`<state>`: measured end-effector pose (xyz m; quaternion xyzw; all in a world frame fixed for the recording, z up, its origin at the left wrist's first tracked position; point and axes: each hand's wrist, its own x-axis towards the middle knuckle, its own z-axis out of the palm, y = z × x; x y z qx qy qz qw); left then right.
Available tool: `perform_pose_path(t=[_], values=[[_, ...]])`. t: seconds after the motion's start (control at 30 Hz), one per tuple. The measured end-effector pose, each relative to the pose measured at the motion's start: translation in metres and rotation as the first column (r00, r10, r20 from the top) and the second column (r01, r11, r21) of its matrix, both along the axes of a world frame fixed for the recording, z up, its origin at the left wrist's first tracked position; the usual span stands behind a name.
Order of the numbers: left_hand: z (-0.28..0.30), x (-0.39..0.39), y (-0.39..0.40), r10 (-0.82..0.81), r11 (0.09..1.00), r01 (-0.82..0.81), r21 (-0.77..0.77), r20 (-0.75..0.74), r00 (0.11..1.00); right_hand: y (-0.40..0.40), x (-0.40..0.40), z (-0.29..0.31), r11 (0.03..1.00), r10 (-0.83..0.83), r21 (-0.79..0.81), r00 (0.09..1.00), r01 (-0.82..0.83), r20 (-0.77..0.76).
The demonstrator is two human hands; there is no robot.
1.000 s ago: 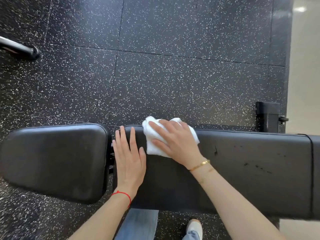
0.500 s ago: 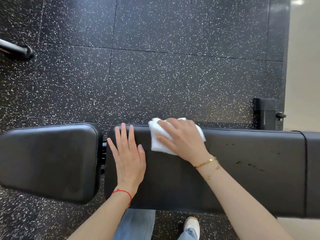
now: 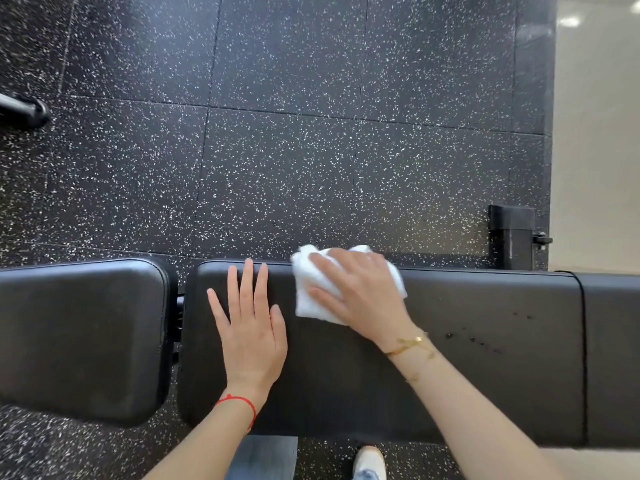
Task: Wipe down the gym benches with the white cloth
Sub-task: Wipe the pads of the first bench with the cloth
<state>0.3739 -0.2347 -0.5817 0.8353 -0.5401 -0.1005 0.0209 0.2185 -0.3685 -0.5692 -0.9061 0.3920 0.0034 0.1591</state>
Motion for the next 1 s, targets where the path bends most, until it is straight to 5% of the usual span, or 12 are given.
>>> perform_pose_path(t=[0.17, 0.27, 0.4, 0.63, 0.87, 1.0], values=[[-0.003, -0.001, -0.001, 0.015, 1.000, -0.015, -0.018, 0.015, 1.000, -0.031, -0.079, 0.006, 0.973, -0.212, -0.118, 0.972, 0.200, -0.099], [-0.006, 0.000, -0.002, 0.020, 0.999, -0.019, -0.033, 0.023, 1.000, -0.043, -0.065, 0.006, 0.938, -0.346, -0.053, 0.909, 0.343, -0.233], [-0.005, -0.002, -0.003, 0.020, 0.998, -0.017, -0.057, 0.049, 0.999, -0.018, -0.041, 0.005, 0.984, -0.169, -0.069, 0.983, 0.164, -0.077], [-0.012, 0.000, -0.003, 0.024, 0.995, -0.016, -0.101, 0.076, 0.997, 0.022, -0.092, -0.004, 0.994, 0.026, -0.103, 0.998, -0.033, -0.064], [-0.013, 0.000, -0.001, 0.023, 0.984, -0.014, -0.176, 0.052, 0.998, 0.015, -0.056, -0.007, 0.972, -0.210, -0.132, 0.969, 0.193, -0.129], [-0.012, -0.001, 0.001, 0.023, 0.968, -0.018, -0.251, 0.017, 1.000, 0.052, -0.070, -0.010, 0.980, -0.101, -0.178, 0.993, 0.089, -0.059]])
